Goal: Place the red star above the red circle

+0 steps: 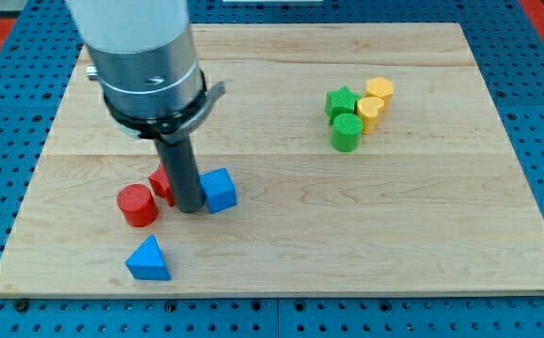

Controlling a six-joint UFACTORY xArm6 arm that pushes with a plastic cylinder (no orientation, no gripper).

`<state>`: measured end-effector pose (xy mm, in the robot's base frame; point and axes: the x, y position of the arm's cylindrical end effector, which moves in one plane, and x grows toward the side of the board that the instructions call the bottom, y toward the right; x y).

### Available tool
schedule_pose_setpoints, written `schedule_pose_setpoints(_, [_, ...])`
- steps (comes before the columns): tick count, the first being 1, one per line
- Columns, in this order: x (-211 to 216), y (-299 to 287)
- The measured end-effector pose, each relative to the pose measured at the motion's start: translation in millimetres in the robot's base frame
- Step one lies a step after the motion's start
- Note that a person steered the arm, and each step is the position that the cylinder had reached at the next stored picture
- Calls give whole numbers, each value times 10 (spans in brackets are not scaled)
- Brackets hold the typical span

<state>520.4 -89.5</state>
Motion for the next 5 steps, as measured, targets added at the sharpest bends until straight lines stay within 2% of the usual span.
schedule_pose_setpoints(1, [103, -2])
schedule_pose_setpoints(3, [-414, -261])
schedule_pose_setpoints(5, [-369, -359])
